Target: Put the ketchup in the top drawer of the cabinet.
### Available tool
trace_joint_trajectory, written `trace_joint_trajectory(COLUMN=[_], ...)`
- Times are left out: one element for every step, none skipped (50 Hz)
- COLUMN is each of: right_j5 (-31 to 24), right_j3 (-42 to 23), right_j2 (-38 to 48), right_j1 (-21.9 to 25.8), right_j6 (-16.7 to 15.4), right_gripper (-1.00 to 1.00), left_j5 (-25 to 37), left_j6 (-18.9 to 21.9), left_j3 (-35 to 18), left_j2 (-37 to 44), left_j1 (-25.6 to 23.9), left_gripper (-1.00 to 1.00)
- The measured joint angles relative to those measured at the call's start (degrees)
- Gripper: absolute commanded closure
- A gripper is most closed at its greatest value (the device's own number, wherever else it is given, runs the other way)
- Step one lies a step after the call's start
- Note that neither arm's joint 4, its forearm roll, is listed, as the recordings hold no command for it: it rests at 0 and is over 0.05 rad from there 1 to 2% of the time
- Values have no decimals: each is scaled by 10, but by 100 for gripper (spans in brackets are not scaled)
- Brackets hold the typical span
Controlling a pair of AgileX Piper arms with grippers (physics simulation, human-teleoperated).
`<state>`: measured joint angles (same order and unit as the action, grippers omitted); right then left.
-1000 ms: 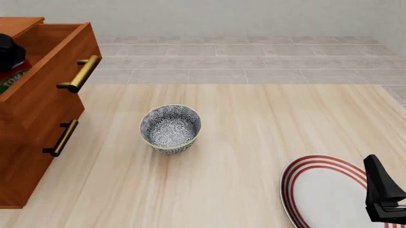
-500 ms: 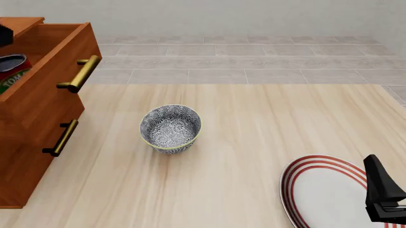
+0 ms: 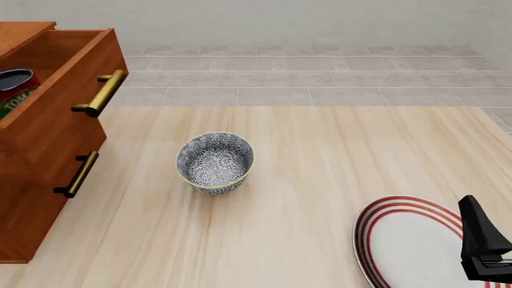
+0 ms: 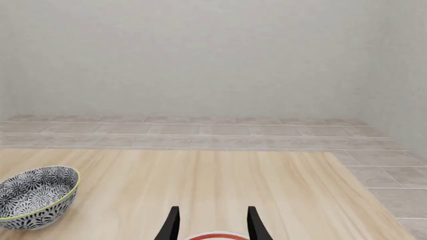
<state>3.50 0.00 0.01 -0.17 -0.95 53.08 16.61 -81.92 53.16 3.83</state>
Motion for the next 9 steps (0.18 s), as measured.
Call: trace_joint_trajectory(right_j5=[0, 0, 0, 0, 0, 0, 0, 0, 0], right_j3=[0, 0, 0, 0, 0, 0, 0, 0, 0], right_j2=[0, 0, 0, 0, 0, 0, 0, 0, 0], right_j1=[0, 0, 0, 0, 0, 0, 0, 0, 0], right_j6=[0, 0, 0, 0, 0, 0, 0, 0, 0], right_gripper=[-100, -100, -100, -100, -100, -100, -100, -100, -100], left_j5=[0, 0, -1, -1, -1, -1, -2, -3, -4], left_j6=[0, 1, 1, 1, 0, 0, 0, 1, 1], left_j3=[-1, -2, -2, -3, -3, -4, -4, -4, -4], left_j2=[-3, -6, -9, -12, -15, -17, -20, -24, -27], left_j1=[-1, -2, -3, -5, -6, -8, -9, -11, -12], left_gripper=[-100, -100, -100, -100, -100, -100, -100, -100, -100])
